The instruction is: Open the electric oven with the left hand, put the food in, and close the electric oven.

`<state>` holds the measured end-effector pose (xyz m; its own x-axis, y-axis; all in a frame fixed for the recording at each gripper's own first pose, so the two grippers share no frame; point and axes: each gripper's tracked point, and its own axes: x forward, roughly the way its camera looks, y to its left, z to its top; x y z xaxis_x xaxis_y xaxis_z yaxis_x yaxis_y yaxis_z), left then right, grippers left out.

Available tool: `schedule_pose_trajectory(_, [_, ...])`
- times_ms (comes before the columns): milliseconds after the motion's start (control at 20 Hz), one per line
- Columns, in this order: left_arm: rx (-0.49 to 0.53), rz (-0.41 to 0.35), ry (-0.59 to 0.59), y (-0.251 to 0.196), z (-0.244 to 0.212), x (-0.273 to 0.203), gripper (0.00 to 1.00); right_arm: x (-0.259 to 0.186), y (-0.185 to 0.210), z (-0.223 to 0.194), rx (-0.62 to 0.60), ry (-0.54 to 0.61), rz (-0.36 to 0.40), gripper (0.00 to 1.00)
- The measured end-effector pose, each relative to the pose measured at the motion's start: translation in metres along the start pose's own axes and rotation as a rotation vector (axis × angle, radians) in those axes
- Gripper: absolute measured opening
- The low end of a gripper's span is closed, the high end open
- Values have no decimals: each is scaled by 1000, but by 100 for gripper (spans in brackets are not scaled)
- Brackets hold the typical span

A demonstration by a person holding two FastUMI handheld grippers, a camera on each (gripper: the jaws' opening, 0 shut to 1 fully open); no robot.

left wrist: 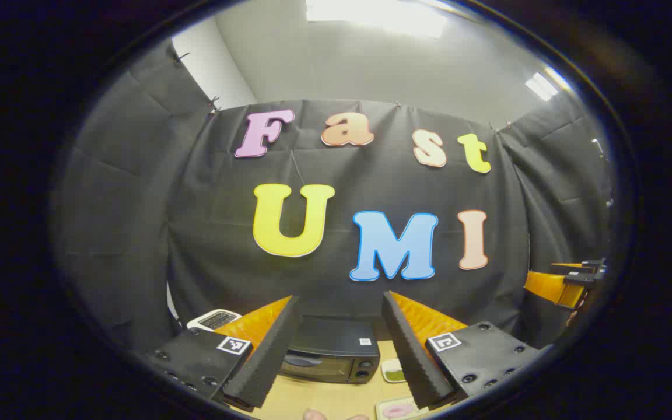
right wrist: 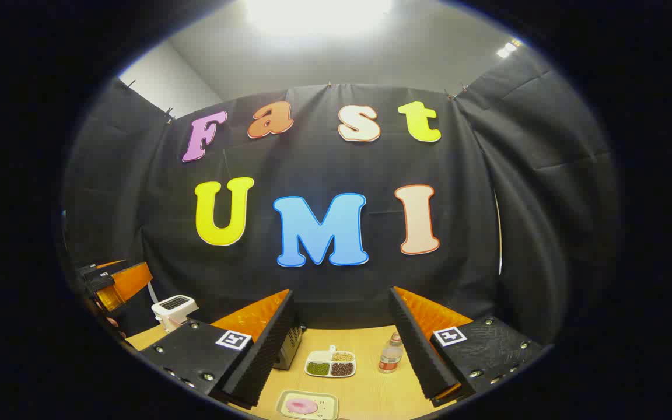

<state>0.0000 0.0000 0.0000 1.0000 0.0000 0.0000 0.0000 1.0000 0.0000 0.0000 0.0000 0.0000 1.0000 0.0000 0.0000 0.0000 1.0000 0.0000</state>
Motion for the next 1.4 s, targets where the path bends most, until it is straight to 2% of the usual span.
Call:
schedule_pose_trajectory(100, [38,7,-14,3,-3,1,98,2,6,-4,-4,10,25,98])
schedule_pose_trajectory(200, [31,0,4,7,-8,7,99,6,12,-7,0,24,36,100])
schedule_pose_trajectory(250, [17,-8,7,7,-9,9,99,6,15,-8,3,23,35,98])
schedule_pose_trajectory(500, [30,-72,8,17,-11,17,99,8,31,-9,11,20,-33,98])
schedule_pose_trajectory(550, [34,-81,16,17,-14,17,95,9,35,-11,12,20,-46,98])
schedule_pose_trajectory(600, [30,-96,22,17,-16,18,99,9,38,-12,13,22,-53,98])
schedule_pose_trajectory(750, [9,-122,39,30,-28,30,91,10,47,-17,16,28,-74,98])
schedule_pose_trajectory(800, [12,-121,47,35,-33,35,99,11,49,-19,18,30,-81,98])
schedule_pose_trajectory(1050, [-1,-135,138,46,-84,71,95,14,55,-38,39,64,-114,98])
schedule_pose_trajectory(1100, [7,-134,164,49,-96,80,99,15,55,-41,37,70,-120,98])
schedule_pose_trajectory(1200, [26,-140,232,51,-127,101,95,18,52,-49,26,92,-131,98])
schedule_pose_trajectory(1400, [50,-161,337,52,-185,139,95,23,49,-67,9,138,-148,98])
